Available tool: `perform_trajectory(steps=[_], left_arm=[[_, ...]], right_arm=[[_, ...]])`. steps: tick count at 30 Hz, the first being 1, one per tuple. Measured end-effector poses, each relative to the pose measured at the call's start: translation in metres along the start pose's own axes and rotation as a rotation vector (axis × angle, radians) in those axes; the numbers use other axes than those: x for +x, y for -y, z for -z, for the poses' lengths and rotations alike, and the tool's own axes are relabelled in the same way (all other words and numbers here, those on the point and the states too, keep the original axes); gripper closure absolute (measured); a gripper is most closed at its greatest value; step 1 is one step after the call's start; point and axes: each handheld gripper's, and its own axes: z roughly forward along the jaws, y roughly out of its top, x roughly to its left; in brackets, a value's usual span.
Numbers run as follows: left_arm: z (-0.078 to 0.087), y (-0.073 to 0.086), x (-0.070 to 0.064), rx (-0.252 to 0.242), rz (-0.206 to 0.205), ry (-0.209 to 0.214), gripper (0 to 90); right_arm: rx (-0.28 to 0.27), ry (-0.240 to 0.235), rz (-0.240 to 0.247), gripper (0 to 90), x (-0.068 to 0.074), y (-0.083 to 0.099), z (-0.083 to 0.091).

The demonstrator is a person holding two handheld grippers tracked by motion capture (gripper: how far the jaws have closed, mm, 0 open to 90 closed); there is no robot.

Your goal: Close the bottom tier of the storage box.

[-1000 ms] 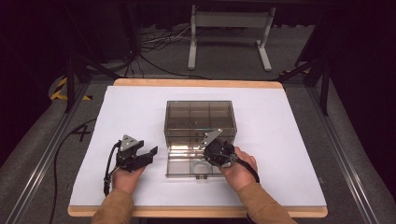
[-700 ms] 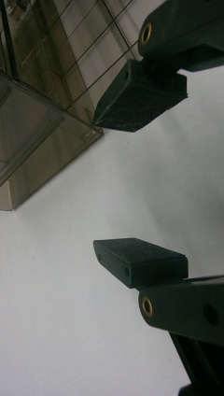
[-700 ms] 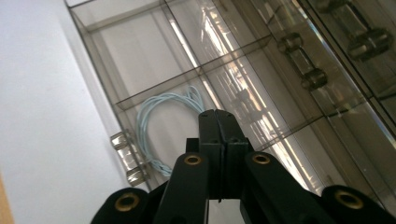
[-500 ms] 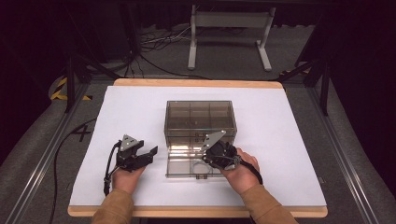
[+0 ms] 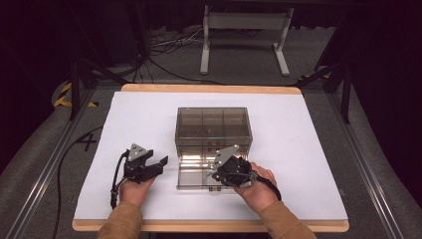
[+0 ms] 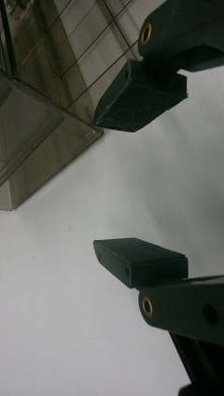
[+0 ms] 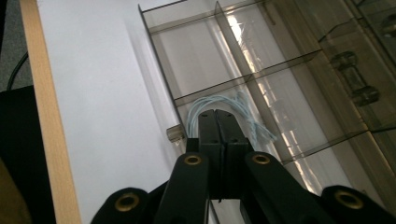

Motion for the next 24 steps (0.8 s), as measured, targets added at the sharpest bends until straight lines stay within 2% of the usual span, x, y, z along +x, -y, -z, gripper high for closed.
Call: perform_trajectory(steps=[15, 24], left_arm=[[0.0, 0.0, 0.0, 0.0, 0.0, 0.0, 35.9], [0.0, 0.0, 0.0, 0.0, -0.001, 0.0, 35.9]], right_arm=[[0.02, -0.055, 0.039, 90.0, 0.01, 0.007, -0.008], [0.058, -0.094, 0.089, 90.0, 0.018, 0.008, -0.017]])
